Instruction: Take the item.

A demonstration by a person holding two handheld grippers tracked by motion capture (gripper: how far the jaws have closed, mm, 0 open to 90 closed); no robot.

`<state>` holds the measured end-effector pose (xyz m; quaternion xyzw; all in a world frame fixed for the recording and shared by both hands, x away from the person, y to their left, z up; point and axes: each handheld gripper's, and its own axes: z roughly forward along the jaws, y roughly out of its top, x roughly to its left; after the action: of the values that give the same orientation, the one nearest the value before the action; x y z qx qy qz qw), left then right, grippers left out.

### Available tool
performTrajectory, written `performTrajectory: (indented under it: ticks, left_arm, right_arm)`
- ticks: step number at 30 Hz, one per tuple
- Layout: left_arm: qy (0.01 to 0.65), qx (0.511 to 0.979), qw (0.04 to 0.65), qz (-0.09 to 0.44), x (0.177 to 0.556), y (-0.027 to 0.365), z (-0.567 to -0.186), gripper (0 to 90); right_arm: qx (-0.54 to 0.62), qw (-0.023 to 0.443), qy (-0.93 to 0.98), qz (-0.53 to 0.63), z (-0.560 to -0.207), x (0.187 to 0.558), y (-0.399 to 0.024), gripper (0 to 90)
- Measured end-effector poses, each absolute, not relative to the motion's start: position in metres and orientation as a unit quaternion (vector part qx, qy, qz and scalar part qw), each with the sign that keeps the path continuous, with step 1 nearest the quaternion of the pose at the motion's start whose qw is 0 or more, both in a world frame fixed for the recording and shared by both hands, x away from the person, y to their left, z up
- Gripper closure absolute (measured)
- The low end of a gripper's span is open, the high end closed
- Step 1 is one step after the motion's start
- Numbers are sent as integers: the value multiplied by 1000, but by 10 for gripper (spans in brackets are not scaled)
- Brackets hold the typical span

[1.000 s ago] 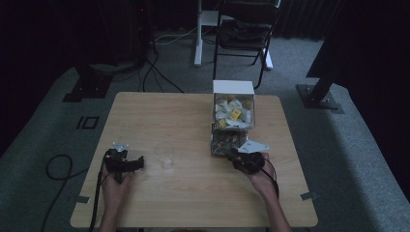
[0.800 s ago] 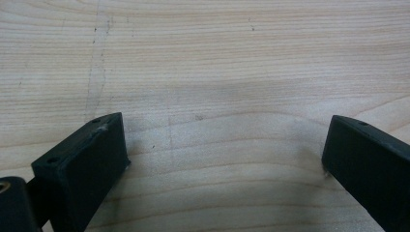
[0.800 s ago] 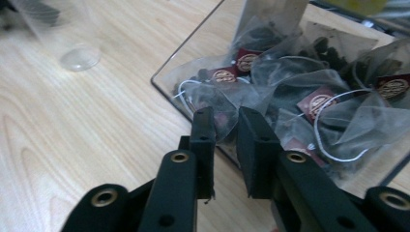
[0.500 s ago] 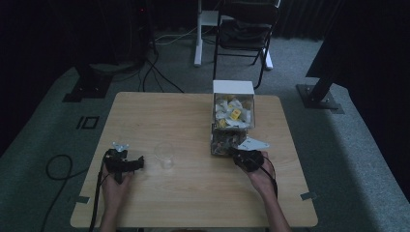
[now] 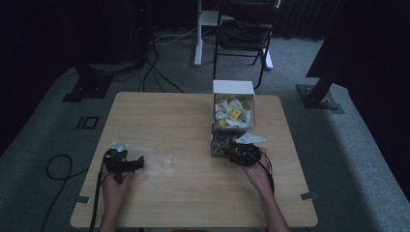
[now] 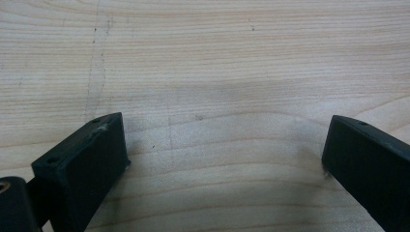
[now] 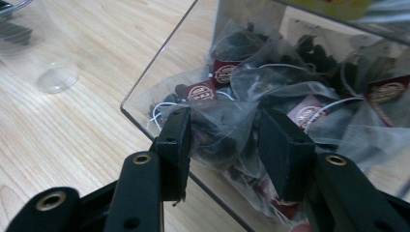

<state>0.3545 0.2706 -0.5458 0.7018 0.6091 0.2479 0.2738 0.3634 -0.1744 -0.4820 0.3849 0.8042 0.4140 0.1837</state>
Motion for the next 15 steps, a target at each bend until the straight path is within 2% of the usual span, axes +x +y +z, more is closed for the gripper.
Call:
performTrajectory:
  ticks: [2, 8, 15]
  left_arm:
    - [609, 702, 274, 248, 355, 271, -546, 28]
    - [609, 702, 274, 248, 355, 271, -546, 28]
    - [609, 702, 274, 248, 355, 271, -546, 28]
  right_arm:
    - [379, 175, 808, 416, -483, 365, -173, 641]
    - [372, 184, 806, 422, -482, 361, -172, 775]
    - [371, 195, 801, 428, -479, 358, -174, 824]
